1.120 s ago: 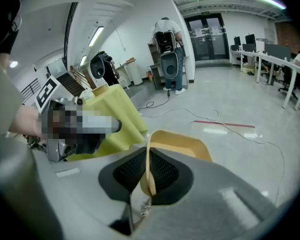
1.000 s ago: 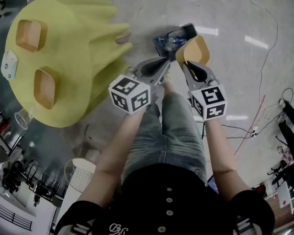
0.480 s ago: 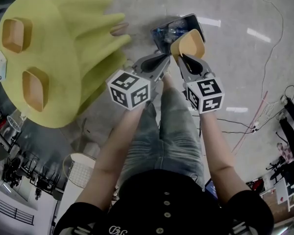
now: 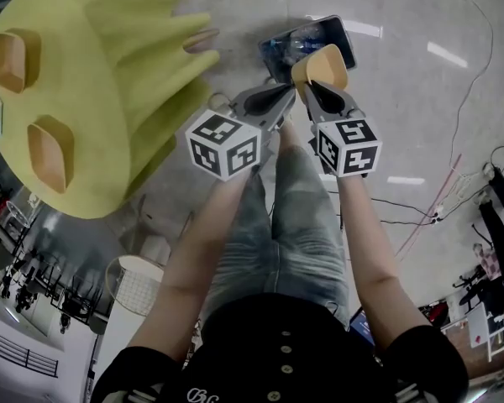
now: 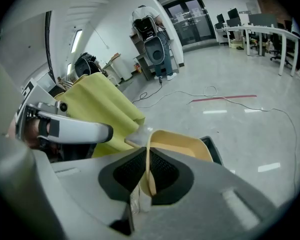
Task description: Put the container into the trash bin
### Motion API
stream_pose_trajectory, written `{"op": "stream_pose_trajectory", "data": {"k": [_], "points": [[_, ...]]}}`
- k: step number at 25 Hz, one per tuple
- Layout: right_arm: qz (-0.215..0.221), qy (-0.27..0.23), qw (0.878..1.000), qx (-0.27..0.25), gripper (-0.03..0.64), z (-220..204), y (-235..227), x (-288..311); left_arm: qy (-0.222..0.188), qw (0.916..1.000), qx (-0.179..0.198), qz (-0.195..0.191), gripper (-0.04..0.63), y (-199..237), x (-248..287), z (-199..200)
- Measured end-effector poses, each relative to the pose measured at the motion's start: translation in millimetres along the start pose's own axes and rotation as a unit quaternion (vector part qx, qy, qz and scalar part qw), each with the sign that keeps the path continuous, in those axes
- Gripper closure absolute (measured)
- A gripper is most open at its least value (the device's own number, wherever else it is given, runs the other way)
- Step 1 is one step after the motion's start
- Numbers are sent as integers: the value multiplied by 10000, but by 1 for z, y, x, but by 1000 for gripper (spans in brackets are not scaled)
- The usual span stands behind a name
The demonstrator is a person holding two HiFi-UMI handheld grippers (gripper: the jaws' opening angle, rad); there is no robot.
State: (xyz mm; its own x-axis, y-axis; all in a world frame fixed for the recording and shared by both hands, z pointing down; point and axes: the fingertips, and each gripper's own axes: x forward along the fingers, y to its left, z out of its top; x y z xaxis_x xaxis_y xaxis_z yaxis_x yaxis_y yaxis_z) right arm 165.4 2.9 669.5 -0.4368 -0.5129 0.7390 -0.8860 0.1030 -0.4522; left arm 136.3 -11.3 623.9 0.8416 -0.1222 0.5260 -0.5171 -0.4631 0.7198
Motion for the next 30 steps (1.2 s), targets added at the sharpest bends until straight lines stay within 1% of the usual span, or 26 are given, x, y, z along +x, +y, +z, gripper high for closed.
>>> {"op": "stream_pose_trajectory", "data": {"k": [3,8,9,11,12,17,23,27,30], "points": [[-53,-14,10000,-12,595,0,-10,5,-39,10000,-40,-8,566,-1,3,0],[-261,-144,9995,-102,593,8,-20,5,-92,9999,-110,-86,566,-7,5,0],[-245,-148,9995,-111,565,8,-19,5,-86,9999,-113,-87,566,-8,6,-1],[-169,-104,9997,-112,450,6,-15,6,-81,9999,-111,-74,566,-8,6,-2],[-150,-73,9998,-117,442,5,-14,6,-87,9999,-106,-67,566,-8,6,-2],[-180,-82,9998,-90,440,4,-13,1,-154,9998,-76,-48,566,-7,5,3],[-184,-117,9997,-125,442,14,-11,-8,-242,9997,-58,-46,566,-11,0,13],[-142,-190,9994,-236,442,27,-7,-17,-322,9995,7,-43,566,-20,-4,22],[-55,-261,9992,-303,442,38,1,-27,-439,9990,48,-115,566,-31,-11,30]]}}
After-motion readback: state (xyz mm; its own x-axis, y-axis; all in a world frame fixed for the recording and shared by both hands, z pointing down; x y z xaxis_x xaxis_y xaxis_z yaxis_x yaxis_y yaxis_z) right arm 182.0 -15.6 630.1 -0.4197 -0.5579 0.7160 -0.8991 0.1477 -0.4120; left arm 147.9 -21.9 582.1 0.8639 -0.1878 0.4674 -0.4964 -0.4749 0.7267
